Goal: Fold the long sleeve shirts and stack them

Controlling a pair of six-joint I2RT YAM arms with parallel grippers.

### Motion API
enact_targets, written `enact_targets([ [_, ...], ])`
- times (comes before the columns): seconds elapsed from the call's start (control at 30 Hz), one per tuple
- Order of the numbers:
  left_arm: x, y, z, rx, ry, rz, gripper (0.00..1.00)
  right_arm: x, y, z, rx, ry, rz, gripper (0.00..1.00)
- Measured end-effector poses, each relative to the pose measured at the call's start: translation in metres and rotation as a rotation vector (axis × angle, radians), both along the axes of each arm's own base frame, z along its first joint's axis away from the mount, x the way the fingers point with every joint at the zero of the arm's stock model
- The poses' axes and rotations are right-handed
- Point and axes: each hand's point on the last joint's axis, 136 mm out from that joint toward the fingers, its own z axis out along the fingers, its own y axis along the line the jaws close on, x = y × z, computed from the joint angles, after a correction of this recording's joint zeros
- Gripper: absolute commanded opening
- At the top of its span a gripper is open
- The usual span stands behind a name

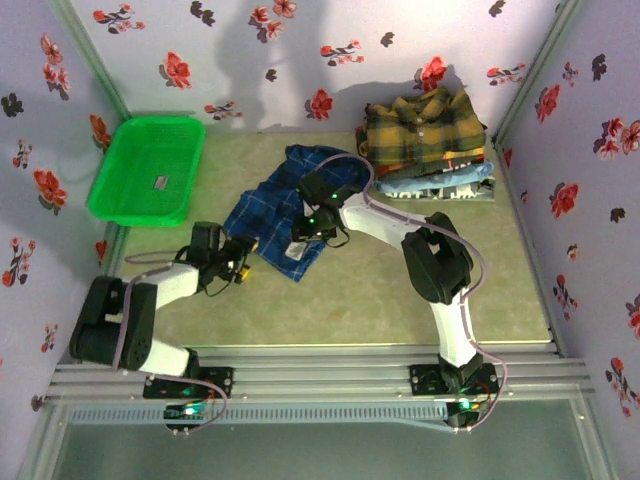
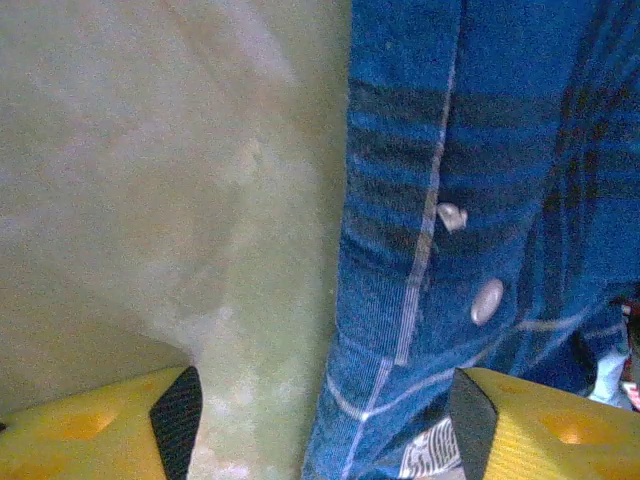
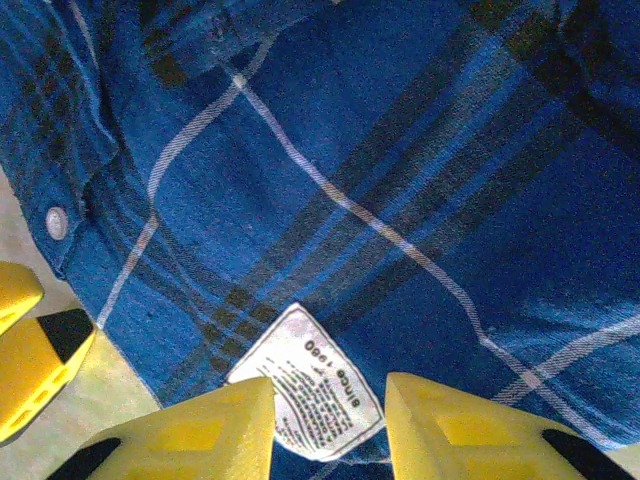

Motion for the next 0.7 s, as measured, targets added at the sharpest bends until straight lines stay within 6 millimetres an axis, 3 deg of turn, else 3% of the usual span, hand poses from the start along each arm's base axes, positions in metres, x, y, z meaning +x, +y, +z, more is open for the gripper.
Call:
enact_targets([
  [0.17, 0.039, -0.013, 0.009, -0.022, -0.066, -0.005, 0.56, -0.004, -0.003, -0.009, -0.003, 0.016, 0.001, 0.36],
  [0.33, 0.054, -0.019, -0.001, -0.012, -0.059, -0.027, 0.38, -0.009, -0.017, -0.010, -0.008, 0.039, -0.025, 0.37],
  [0.43, 0.054, -0.020, -0.007, 0.010, -0.046, -0.060, 0.25, -0.008, -0.026, 0.005, 0.011, 0.025, -0.048, 0.37],
  [0.57, 0.044, -0.016, -0.006, 0.082, -0.026, -0.136, 0.20, -0.004, -0.031, 0.037, 0.053, -0.022, -0.065, 0.37],
  [0.7, 0.024, -0.009, 0.013, 0.194, -0.026, -0.269, 0.17, -0.007, -0.030, 0.057, 0.087, -0.044, -0.075, 0.36],
])
